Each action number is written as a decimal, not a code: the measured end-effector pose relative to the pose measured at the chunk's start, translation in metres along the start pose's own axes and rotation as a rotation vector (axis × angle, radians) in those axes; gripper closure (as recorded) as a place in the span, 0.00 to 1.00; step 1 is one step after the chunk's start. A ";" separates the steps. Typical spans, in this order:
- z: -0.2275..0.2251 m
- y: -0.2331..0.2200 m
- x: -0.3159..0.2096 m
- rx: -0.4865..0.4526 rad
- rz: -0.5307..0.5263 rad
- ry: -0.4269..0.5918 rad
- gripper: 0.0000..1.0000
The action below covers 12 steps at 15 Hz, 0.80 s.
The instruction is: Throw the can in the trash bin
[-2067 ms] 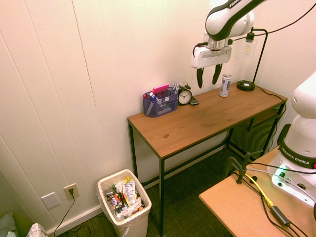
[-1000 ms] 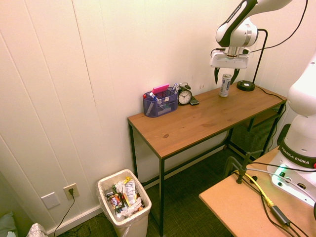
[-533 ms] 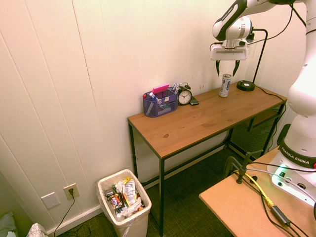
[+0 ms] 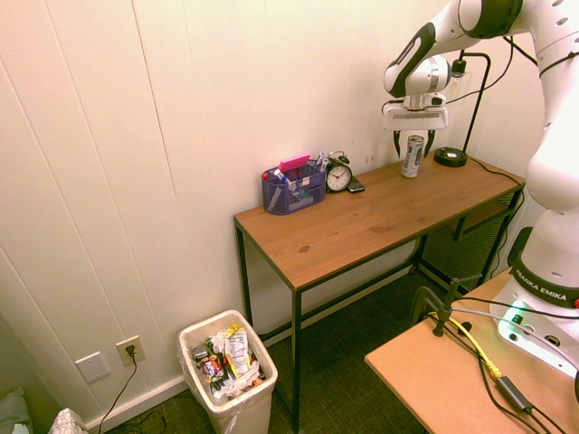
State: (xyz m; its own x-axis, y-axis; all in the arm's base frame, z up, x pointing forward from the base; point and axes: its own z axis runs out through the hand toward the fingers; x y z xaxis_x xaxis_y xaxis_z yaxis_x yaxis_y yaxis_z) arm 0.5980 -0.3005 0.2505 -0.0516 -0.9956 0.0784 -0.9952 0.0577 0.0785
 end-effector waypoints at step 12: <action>0.010 -0.002 0.006 0.072 0.070 0.058 1.00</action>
State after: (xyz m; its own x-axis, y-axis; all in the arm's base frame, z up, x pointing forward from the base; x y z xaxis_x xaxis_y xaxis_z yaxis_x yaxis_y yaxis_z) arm 0.5993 -0.3070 0.2407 -0.1181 -0.9833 0.1385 -0.9929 0.1192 -0.0007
